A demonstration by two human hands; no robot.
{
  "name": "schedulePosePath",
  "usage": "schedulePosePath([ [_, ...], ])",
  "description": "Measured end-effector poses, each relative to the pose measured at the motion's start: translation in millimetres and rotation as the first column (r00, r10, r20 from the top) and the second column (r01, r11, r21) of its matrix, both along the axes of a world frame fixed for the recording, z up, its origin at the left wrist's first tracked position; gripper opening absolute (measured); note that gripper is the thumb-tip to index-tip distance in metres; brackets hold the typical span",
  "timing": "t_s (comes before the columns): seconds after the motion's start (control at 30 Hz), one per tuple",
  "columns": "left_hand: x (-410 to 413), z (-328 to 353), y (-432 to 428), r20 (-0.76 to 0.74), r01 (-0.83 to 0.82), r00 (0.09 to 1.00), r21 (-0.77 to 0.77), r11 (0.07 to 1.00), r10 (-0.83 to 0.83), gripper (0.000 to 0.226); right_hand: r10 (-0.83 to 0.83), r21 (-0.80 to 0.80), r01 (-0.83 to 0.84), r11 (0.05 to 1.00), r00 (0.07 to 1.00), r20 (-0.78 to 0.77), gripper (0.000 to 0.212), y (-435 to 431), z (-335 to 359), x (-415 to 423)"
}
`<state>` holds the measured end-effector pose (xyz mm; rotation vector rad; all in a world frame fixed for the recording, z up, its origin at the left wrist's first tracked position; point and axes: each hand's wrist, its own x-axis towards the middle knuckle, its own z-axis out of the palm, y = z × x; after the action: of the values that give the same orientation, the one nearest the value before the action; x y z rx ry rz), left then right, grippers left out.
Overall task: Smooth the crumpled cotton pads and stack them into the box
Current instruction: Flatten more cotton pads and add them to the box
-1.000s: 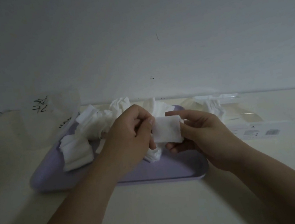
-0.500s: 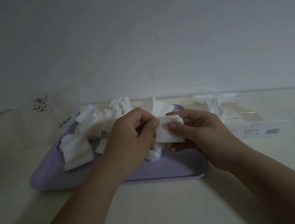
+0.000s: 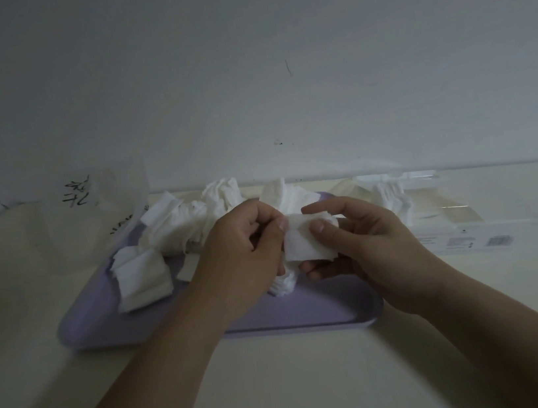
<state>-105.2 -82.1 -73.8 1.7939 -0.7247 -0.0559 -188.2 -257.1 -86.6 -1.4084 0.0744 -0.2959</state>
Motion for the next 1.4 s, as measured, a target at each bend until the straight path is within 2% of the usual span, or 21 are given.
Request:
schedulePosePath([
  [0.1, 11.1, -3.1, 2.5, 0.027, -0.081, 0.996, -0.003, 0.997, 0.081, 0.015, -0.034, 0.019, 0.034, 0.999, 0.999, -0.006, 0.013, -0.9, -1.2, 1.5],
  [0.13, 18.0, -4.7, 5.9, 0.082, -0.136, 0.988, 0.061, 0.989, 0.131, 0.015, -0.05, 0.025, 0.051, 0.998, 0.999, -0.008, 0.012, -1.2, -1.1, 2.0],
  [0.2, 27.5, -8.7, 15.3, 0.182, -0.213, 0.969, 0.289, 0.933, 0.164, 0.023, -0.088, 0.026, 0.089, 0.996, 0.996, -0.012, 0.013, -2.1, -1.8, 3.1],
  [0.27, 29.9, -15.3, 19.4, 0.171, -0.153, 0.982, 0.467, 0.871, 0.081, 0.037, -0.123, 0.017, 0.123, 0.992, 0.992, -0.012, 0.013, -2.4, -3.8, 4.1],
  [0.37, 25.2, -18.9, 15.8, 0.129, -0.043, 0.991, 0.528, 0.848, -0.03, 0.032, -0.157, 0.015, 0.157, 0.988, 0.988, -0.005, 0.013, -1.3, -6.1, 5.6],
  [0.43, 24.5, -16.7, 14.1, 0.104, -0.013, 0.994, 0.456, 0.89, -0.038, 0.022, -0.172, 0.007, 0.172, 0.985, 0.985, -0.002, 0.017, -2.2, -6.9, 6.1],
  [0.57, 28.8, -21.7, 14.8, 0.292, -0.133, 0.956, 0.432, 0.892, 0.001, 0.024, -0.221, -0.014, 0.221, 0.975, 0.975, -0.012, 0.023, -3.9, -7.6, 6.7],
  [0.7, 28.3, -22.3, 13.3, 0.357, -0.162, 0.934, 0.345, 0.924, 0.03, 0.019, -0.248, -0.016, 0.248, 0.969, 0.968, -0.027, 0.019, -4.9, -8.9, 8.5],
  [0.8, 27.8, -21.9, 10.2, 0.232, -0.135, 0.97, 0.251, 0.959, 0.076, 0.022, -0.255, 0.004, 0.255, 0.967, 0.966, -0.038, 0.02, -5.1, -8.8, 9.0],
  [0.93, 27.9, -8.8, 7.5, 0.027, -0.144, 0.989, -0.011, 0.99, 0.144, 0.023, -0.256, 0.022, 0.258, 0.966, 0.964, -0.067, 0.027, -8.6, -9.4, 9.8],
  [1.0, 26.8, -1.6, 8.6, -0.12, -0.101, 0.989, -0.092, 0.991, 0.09, 0.024, -0.255, 0.035, 0.259, 0.965, 0.964, -0.08, 0.03, -9.6, -10.2, 10.1],
  [1.07, 24.5, 1.9, 8.7, -0.253, -0.047, 0.967, -0.166, 0.985, 0.003, 0.015, -0.251, 0.05, 0.255, 0.966, 0.965, -0.07, 0.028, -9.4, -10.5, 9.6],
  [1.17, 21.3, 3.0, 9.0, -0.424, 0.054, 0.883, -0.34, 0.939, -0.204, 0.013, -0.231, 0.054, 0.232, 0.971, 0.973, -0.022, 0.023, -7.4, -9.1, 7.6],
  [1.27, 15.6, 3.0, 9.3, -0.416, 0.173, 0.838, -0.411, 0.895, -0.352, 0.019, -0.203, 0.008, 0.203, 0.979, 0.978, 0.043, 0.018, -5.2, -6.1, 4.9],
  [1.4, 11.3, -1.9, 4.4, -0.283, 0.163, 0.925, -0.309, 0.937, -0.254, 0.024, -0.13, -0.042, 0.134, 0.99, 0.987, 0.09, 0.02, -0.6, -1.6, 2.2],
])
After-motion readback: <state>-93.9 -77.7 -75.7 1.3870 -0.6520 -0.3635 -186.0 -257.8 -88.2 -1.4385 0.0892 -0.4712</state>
